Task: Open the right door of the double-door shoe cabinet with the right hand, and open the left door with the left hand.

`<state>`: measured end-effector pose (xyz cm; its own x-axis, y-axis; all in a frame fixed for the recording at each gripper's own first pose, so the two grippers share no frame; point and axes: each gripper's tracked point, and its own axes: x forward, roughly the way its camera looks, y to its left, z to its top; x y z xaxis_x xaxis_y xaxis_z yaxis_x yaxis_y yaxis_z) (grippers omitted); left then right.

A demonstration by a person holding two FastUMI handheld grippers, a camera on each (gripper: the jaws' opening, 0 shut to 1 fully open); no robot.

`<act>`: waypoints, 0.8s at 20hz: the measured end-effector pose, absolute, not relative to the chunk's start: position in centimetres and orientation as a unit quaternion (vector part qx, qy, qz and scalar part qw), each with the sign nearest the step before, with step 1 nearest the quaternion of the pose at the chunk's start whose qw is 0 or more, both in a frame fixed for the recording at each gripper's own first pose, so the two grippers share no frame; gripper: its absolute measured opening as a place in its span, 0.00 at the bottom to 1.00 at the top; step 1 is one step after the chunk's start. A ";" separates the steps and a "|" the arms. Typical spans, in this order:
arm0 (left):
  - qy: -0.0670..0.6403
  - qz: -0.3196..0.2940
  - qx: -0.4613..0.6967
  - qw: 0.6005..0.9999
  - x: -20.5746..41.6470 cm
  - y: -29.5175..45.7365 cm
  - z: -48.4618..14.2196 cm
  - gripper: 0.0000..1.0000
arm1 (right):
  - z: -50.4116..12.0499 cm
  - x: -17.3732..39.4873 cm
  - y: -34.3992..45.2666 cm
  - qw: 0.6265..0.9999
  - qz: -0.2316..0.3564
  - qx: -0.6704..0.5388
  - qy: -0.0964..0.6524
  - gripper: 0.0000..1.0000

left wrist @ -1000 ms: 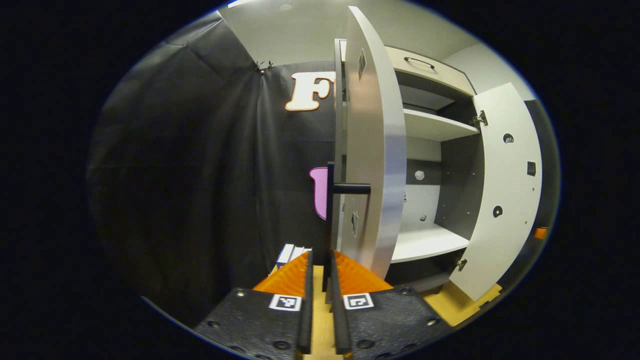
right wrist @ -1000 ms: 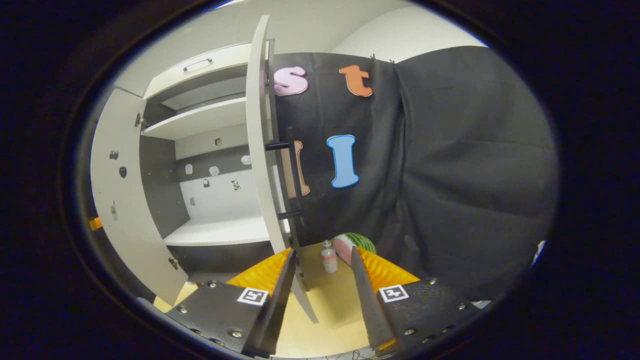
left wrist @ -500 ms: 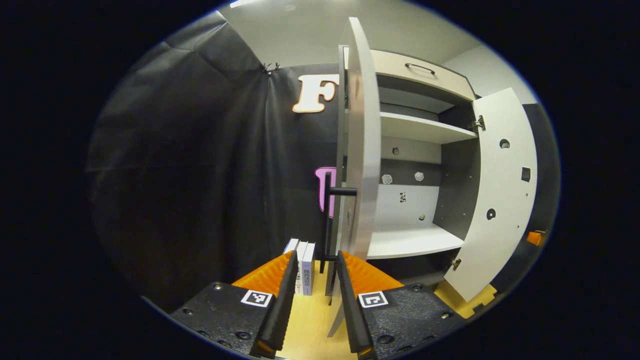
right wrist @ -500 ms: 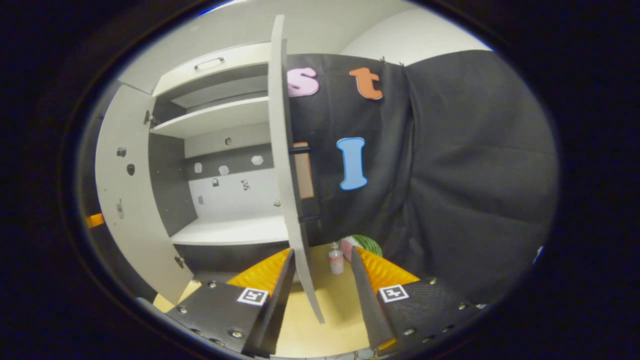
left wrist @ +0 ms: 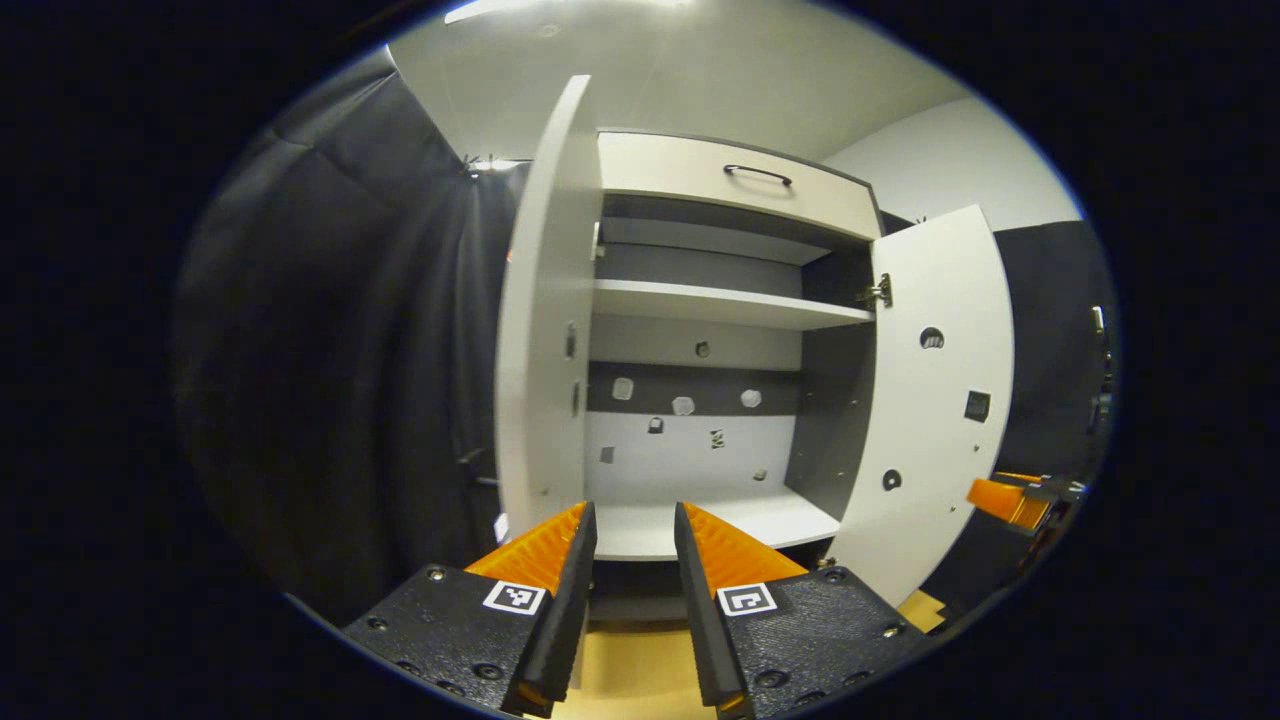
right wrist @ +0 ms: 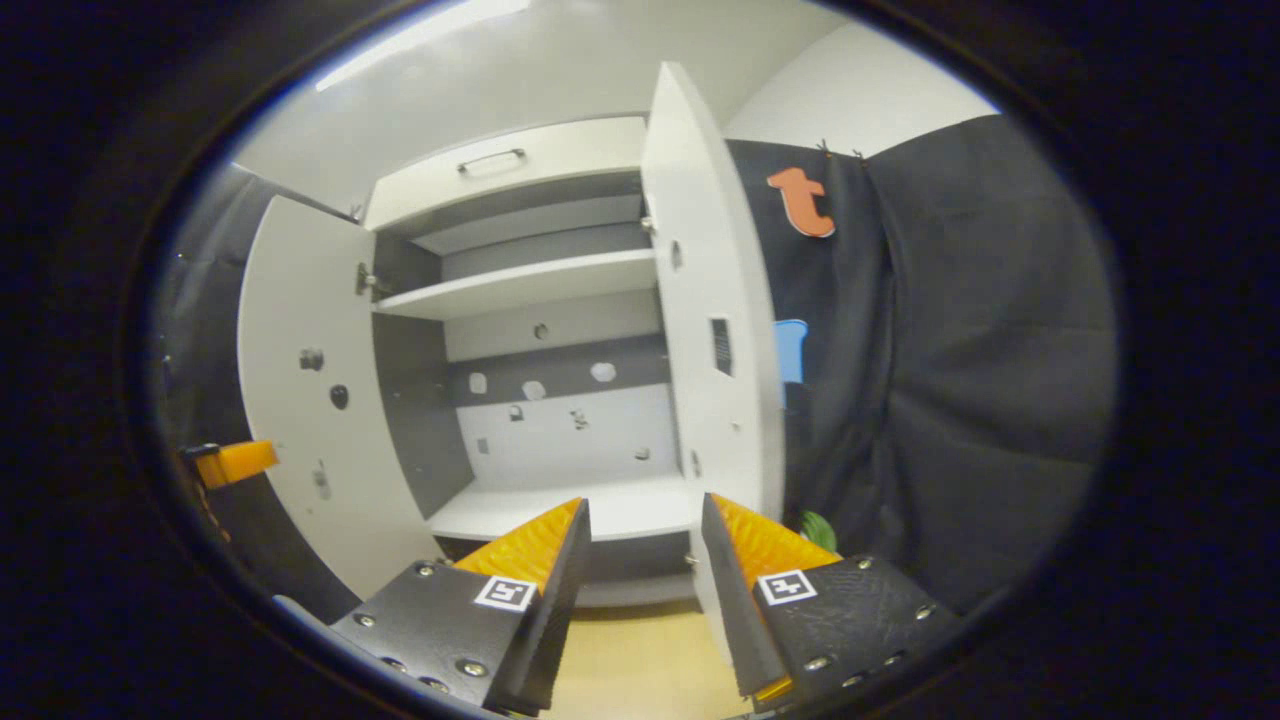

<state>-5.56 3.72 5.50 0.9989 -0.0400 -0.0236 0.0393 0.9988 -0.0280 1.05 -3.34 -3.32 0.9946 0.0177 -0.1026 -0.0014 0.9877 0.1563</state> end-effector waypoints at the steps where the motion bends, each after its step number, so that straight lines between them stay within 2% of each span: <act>1: 0.010 -0.032 -0.019 0.999 -5.1 2.3 6.0 0.48 | -3.0 1.4 -1.9 0.995 0.018 0.083 0.048 0.61; 2: 0.006 -0.043 -0.022 0.999 -4.7 1.1 6.5 0.48 | -2.5 1.6 -0.9 0.995 0.029 0.086 0.045 0.61; 3: 0.001 -0.049 -0.023 0.999 -4.3 0.1 7.0 0.48 | -2.0 2.0 0.2 0.995 0.037 0.087 0.043 0.66; 4: -0.003 -0.055 -0.021 0.998 -3.9 -0.6 7.3 0.48 | -1.6 2.2 0.8 0.994 0.043 0.088 0.041 0.61; 5: -0.005 -0.059 -0.019 0.998 -3.6 -1.4 7.5 0.55 | -1.3 2.6 1.3 0.994 0.048 0.090 0.040 0.61; 9: -0.009 -0.064 -0.008 0.998 -2.4 -3.5 7.8 0.54 | -0.9 3.3 1.1 0.993 0.048 0.101 0.039 0.61; 10: -0.009 -0.066 -0.009 0.998 -2.2 -3.8 7.8 0.58 | -0.7 3.4 0.7 0.993 0.045 0.103 0.038 0.61; 13: -0.010 -0.069 -0.014 0.997 -1.8 -4.5 7.9 0.79 | -0.7 3.6 -0.2 0.994 0.035 0.101 0.035 0.61; 14: -0.009 -0.068 -0.014 0.998 -1.7 -4.6 7.9 0.82 | -0.6 3.6 -0.5 0.994 0.033 0.099 0.033 0.61; 15: -0.008 -0.064 -0.012 0.998 -1.5 -4.6 7.8 0.94 | -0.6 3.8 -0.8 0.994 0.031 0.096 0.032 0.61; 16: -0.008 -0.060 -0.008 0.998 -1.3 -4.5 7.7 0.92 | -0.5 3.8 -1.1 0.995 0.031 0.094 0.031 0.61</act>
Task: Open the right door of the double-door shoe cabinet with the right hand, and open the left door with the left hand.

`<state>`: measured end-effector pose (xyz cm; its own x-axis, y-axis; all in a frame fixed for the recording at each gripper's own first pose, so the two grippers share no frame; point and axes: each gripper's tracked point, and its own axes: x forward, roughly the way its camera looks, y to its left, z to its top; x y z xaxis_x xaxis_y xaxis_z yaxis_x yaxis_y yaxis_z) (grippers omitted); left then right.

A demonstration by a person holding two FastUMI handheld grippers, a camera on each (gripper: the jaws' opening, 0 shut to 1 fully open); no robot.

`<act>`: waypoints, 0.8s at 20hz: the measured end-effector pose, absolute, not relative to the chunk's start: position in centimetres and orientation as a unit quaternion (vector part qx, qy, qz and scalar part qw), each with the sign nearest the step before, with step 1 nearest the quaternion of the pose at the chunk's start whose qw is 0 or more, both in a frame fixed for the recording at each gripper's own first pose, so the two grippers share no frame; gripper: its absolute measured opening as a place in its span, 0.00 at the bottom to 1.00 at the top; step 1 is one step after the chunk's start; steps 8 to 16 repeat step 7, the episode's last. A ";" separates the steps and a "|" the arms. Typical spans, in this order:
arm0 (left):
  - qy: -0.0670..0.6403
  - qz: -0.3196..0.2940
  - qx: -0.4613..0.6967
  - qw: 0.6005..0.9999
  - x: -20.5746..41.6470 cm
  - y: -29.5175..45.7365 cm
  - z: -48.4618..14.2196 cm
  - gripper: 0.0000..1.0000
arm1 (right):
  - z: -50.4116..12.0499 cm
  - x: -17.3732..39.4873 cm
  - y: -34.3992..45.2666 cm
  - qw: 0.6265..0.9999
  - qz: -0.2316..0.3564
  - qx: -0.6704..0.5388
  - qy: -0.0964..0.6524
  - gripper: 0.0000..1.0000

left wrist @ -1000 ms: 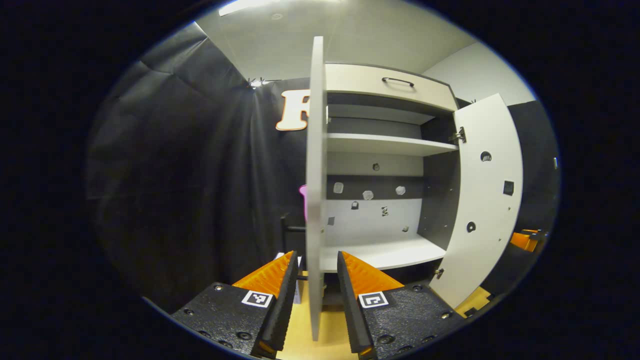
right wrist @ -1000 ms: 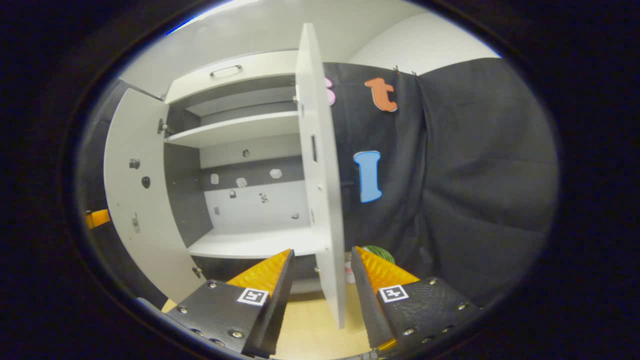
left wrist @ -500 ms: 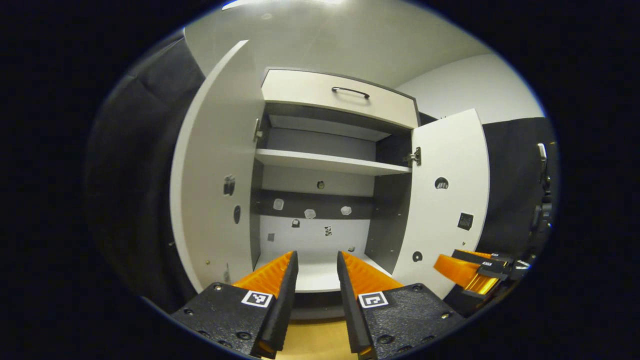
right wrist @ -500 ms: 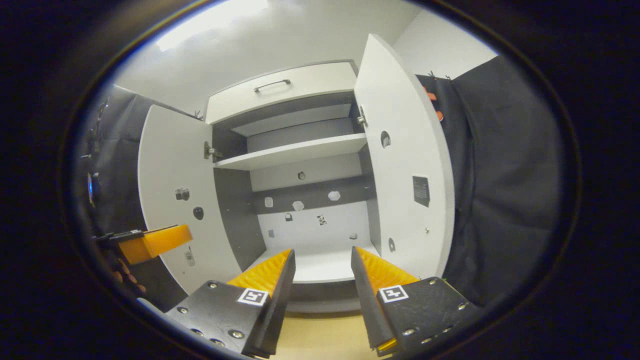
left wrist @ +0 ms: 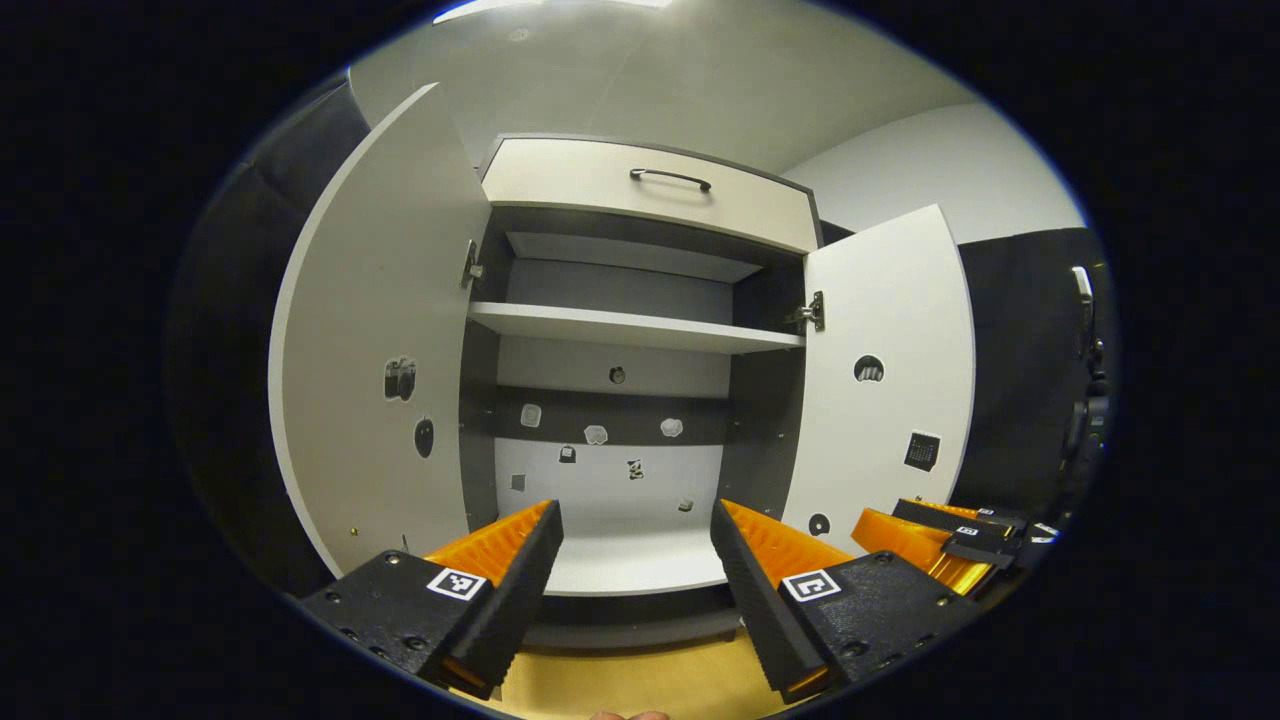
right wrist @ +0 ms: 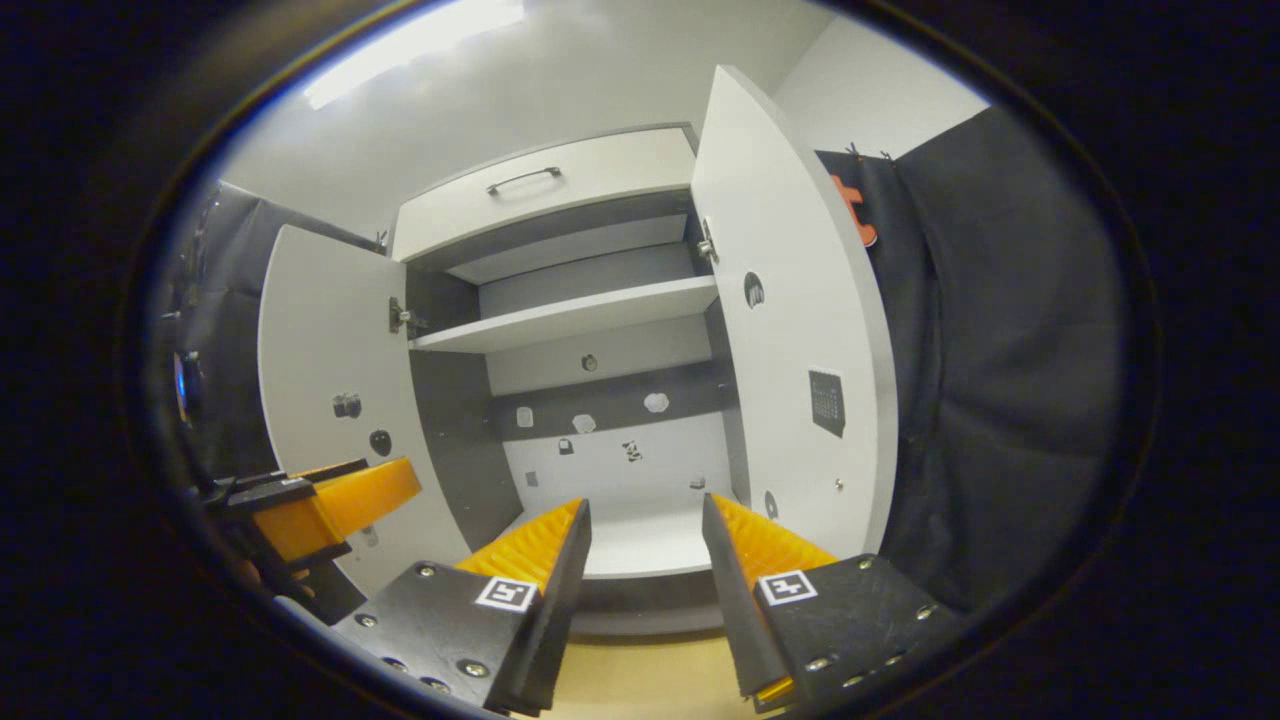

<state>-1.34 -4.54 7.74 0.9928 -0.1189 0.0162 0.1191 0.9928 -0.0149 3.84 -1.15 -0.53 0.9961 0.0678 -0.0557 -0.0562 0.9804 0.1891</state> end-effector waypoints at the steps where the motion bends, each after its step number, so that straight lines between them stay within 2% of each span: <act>1: -0.007 -0.056 -0.006 0.998 -1.3 -4.5 7.7 0.93 | -0.6 3.9 -1.0 0.995 0.033 0.091 0.031 0.63; 3: -0.004 -0.052 -0.006 0.999 -1.2 -4.8 7.4 0.93 | -0.7 4.0 -0.8 0.995 0.042 0.084 0.031 0.68; 7: 0.004 -0.039 0.002 0.999 -0.9 -5.9 6.8 0.93 | -0.5 3.4 -0.7 0.995 0.064 0.065 0.026 0.68; 16: 0.004 -0.039 0.002 0.999 -0.9 -5.9 6.8 0.93 | -0.5 3.4 -0.7 0.995 0.064 0.065 0.026 0.68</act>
